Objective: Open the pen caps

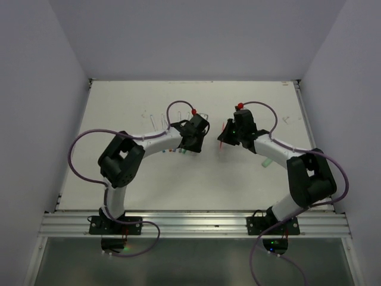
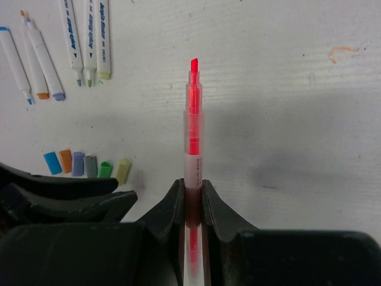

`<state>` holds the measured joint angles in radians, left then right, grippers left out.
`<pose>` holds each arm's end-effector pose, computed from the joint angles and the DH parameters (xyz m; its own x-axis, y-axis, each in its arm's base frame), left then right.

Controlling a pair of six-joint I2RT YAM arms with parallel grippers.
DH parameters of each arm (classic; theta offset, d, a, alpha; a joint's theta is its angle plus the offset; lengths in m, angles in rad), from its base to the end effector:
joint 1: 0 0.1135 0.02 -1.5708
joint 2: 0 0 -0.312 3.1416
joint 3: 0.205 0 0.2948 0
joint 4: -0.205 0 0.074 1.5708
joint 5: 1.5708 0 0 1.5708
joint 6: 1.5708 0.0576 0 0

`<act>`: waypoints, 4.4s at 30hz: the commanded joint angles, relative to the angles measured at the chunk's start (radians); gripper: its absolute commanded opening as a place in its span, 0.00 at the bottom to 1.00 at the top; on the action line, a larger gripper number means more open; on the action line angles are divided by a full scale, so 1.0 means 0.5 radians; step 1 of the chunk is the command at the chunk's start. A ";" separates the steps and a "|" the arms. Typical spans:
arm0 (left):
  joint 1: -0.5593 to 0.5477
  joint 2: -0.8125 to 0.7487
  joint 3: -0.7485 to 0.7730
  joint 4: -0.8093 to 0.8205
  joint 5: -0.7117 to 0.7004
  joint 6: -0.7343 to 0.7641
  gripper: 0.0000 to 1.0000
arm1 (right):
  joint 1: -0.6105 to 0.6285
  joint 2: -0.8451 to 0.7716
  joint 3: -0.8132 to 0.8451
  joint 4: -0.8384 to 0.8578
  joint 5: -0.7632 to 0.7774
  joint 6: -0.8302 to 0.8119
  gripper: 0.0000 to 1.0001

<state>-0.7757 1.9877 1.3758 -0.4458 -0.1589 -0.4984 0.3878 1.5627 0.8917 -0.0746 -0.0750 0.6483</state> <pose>0.3500 -0.3305 0.1681 -0.8503 0.1729 -0.4971 0.2613 0.9586 -0.1136 0.3477 0.1467 0.2039 -0.7591 0.3404 -0.5549 0.0380 0.8742 0.4841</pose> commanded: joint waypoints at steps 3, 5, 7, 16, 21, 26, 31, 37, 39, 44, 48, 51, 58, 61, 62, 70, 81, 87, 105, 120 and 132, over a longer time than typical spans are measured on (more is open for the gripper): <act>-0.010 -0.425 0.141 -0.007 -0.023 -0.049 0.38 | 0.004 0.111 0.238 0.094 0.012 0.026 0.00; -0.013 -0.542 0.169 -0.038 -0.066 -0.037 0.40 | 0.007 0.172 0.321 0.112 0.006 0.026 0.00; -0.007 -0.616 0.163 -0.050 -0.139 -0.019 0.48 | 0.004 0.277 0.385 0.125 -0.013 0.032 0.00; 0.265 -1.082 -0.192 0.005 -0.296 0.015 0.94 | 0.028 0.691 0.701 0.361 -0.138 0.158 0.00; 0.487 -1.300 -0.493 0.048 -0.302 0.049 1.00 | 0.089 0.945 0.953 0.364 -0.126 0.118 0.01; 0.600 -1.416 -0.696 0.066 -0.268 0.027 1.00 | 0.114 1.130 1.094 0.459 -0.126 0.160 0.06; 0.634 -1.432 -0.757 0.066 -0.244 0.009 1.00 | 0.133 1.274 1.174 0.511 -0.120 0.210 0.10; 0.653 -1.423 -0.761 0.085 -0.225 0.018 1.00 | 0.139 1.338 1.214 0.508 -0.114 0.283 0.25; 0.656 -1.423 -0.760 0.094 -0.213 0.018 1.00 | 0.139 1.329 1.196 0.499 -0.111 0.283 0.33; 0.662 -1.408 -0.770 0.118 -0.173 0.006 1.00 | 0.136 1.265 1.141 0.444 -0.053 0.256 0.43; 0.662 -1.407 -0.757 0.121 -0.139 0.003 1.00 | 0.130 1.112 1.064 0.431 -0.031 0.244 0.44; 0.662 -1.423 -0.745 0.128 -0.130 0.000 1.00 | 0.102 0.925 1.015 0.309 0.051 0.195 0.48; 0.665 -1.466 -0.748 0.161 -0.118 -0.006 1.00 | -0.021 0.398 0.914 -0.433 0.748 -0.020 0.68; 0.665 -1.478 -0.763 0.186 -0.100 -0.006 1.00 | -0.174 0.244 0.779 -0.703 0.898 0.035 0.73; 0.665 -1.481 -0.770 0.198 -0.093 -0.006 1.00 | -0.226 0.143 0.681 -0.795 0.905 0.086 0.74; 0.665 -1.481 -0.803 0.256 -0.035 0.009 1.00 | -0.695 -0.309 0.070 -0.888 0.911 0.219 0.73; 0.665 -1.457 -0.816 0.281 0.078 0.018 1.00 | -0.963 -0.171 -0.041 -0.817 0.810 0.262 0.68; 0.665 -1.460 -0.813 0.263 0.121 0.018 1.00 | -0.978 0.010 0.030 -0.768 0.797 0.237 0.62; 0.662 -1.306 -0.800 0.529 0.930 -0.055 0.99 | -0.791 -0.109 -0.047 -0.333 0.215 -0.023 0.00; 0.260 -1.113 -0.662 0.842 0.812 -0.077 0.92 | 0.019 -0.278 0.174 0.446 -0.197 0.093 0.00; 0.180 -1.082 -0.644 0.956 0.361 -0.273 0.78 | 0.320 -0.318 0.195 0.472 0.146 0.145 0.00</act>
<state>-0.6762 1.4399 1.0149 -0.0360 0.1001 -0.6025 0.5240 1.4441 0.9443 0.1387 -0.0872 0.7185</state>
